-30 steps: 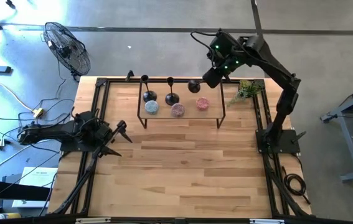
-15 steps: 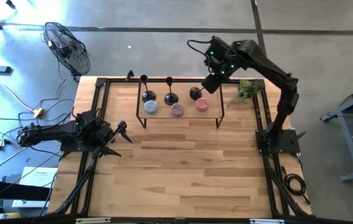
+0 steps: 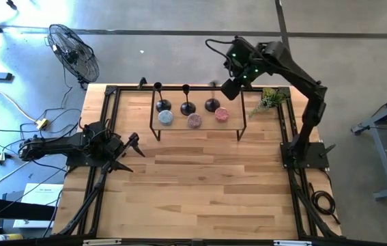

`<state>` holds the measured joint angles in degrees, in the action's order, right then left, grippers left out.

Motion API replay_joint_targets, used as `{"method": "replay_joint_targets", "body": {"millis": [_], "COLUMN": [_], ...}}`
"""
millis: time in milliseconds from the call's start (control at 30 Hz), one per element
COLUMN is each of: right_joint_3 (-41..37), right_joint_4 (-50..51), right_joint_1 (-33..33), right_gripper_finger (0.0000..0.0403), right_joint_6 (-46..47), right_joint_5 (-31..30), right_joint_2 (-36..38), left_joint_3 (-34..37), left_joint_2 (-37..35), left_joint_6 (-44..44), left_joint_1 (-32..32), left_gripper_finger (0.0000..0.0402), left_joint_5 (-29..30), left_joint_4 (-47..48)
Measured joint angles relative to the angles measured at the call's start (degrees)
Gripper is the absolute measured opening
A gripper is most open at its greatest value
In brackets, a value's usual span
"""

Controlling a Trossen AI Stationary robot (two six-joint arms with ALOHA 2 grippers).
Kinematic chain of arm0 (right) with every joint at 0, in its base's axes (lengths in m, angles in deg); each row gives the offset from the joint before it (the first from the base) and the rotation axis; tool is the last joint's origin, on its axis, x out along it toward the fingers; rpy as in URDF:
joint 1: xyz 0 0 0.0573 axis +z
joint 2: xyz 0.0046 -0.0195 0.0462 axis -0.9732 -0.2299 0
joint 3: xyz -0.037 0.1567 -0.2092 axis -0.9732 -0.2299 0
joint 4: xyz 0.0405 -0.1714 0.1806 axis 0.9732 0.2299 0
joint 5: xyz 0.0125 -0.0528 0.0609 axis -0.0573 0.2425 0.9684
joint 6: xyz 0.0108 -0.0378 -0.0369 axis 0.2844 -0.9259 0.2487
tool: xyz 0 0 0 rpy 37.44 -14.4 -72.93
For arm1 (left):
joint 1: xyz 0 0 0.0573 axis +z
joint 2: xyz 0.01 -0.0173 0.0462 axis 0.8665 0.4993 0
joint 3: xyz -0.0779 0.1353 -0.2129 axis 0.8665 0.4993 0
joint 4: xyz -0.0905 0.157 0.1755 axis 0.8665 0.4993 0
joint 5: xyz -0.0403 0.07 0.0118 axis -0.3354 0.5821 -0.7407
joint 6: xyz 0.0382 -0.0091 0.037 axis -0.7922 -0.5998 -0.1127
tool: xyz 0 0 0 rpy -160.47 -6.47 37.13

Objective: Pick & Place candle stick holders
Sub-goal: Return to Home Position

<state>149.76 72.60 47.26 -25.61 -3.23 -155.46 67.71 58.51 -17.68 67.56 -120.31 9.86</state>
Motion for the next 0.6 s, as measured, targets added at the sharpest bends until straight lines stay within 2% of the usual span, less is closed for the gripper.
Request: {"method": "replay_joint_targets", "body": {"millis": [600], "right_joint_3": [0.02], "right_joint_4": [-0.11], "right_joint_1": [0.61], "right_gripper_finger": [0.0194], "right_joint_6": [2.62], "right_joint_5": [-0.68], "right_joint_2": [0.66], "left_joint_3": [0.00], "left_joint_2": [0.02], "left_joint_6": [-0.22], "left_joint_1": [0.00], "left_gripper_finger": [0.0340], "left_joint_5": [0.04], "left_joint_4": [1.55]}}
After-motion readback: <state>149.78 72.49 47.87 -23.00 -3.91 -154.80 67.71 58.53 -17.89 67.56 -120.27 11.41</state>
